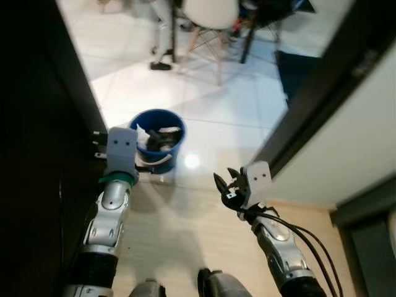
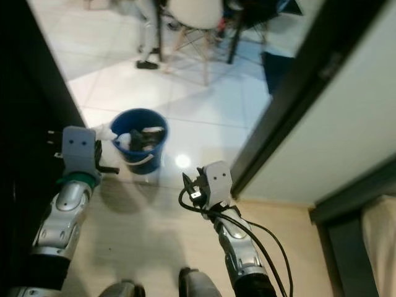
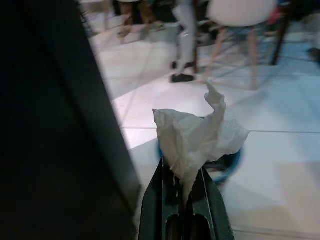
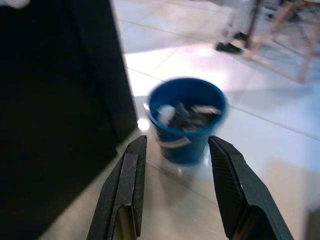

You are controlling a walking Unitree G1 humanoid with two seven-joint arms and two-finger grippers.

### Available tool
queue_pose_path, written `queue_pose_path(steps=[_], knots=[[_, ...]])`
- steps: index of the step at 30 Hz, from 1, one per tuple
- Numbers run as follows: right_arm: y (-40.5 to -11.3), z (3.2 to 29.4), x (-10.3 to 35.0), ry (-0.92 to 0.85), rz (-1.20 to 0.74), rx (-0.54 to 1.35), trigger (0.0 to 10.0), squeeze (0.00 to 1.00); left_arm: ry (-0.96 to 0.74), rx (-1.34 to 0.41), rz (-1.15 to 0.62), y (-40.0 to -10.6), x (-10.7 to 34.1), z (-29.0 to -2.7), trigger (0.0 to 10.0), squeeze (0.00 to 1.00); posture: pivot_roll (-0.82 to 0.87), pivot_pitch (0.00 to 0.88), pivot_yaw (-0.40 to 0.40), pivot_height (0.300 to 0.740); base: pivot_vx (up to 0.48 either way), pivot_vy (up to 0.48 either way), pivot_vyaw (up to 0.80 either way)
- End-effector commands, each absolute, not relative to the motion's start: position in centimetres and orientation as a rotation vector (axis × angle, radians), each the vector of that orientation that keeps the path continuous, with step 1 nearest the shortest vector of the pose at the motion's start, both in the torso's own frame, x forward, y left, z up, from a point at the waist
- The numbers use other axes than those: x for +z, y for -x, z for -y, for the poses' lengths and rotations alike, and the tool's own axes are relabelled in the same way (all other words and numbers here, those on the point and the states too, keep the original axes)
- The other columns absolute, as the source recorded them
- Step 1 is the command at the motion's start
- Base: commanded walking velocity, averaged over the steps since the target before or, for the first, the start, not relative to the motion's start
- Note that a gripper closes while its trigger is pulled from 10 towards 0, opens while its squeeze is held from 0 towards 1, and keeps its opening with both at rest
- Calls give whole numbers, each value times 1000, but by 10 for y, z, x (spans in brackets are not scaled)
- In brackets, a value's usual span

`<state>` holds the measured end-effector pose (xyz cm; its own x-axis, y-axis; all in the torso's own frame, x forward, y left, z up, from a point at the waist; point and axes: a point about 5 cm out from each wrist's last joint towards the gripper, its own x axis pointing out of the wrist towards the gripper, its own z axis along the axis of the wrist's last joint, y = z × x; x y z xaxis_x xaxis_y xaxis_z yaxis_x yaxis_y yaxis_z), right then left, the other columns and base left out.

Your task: Clean up the room

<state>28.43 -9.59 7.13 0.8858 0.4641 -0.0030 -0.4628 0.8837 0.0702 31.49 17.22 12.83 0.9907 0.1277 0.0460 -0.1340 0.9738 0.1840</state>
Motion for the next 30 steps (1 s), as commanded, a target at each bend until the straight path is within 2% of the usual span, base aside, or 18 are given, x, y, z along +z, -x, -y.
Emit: queue_pose_path(steps=[1, 9, 14, 25, 30], knots=[[-280, 98, 65, -70, -44, 487, 10000, 0, -192, 124, 14, -313, 123, -170, 10000, 0, -26, 70, -21, 740, 480, 0, 0], [-281, 100, 65, -79, -44, 459, 10000, 0, -193, 125, 14, -313, 122, -171, 10000, 0, -26, 70, -19, 740, 480, 0, 0], [-290, 120, 63, -116, -65, 286, 10000, 0, -194, 119, 12, -314, 122, -170, 10000, 0, -27, 72, -17, 740, 480, 0, 0], [-296, 135, 64, -64, -62, 188, 10000, 0, -192, 113, 10, -314, 121, -170, 10000, 0, -25, 72, -17, 740, 480, 0, -724], [-296, 135, 64, -60, -56, 169, 10000, 0, -192, 111, 9, -314, 121, -170, 10000, 0, -25, 72, -17, 740, 480, 0, 0]])
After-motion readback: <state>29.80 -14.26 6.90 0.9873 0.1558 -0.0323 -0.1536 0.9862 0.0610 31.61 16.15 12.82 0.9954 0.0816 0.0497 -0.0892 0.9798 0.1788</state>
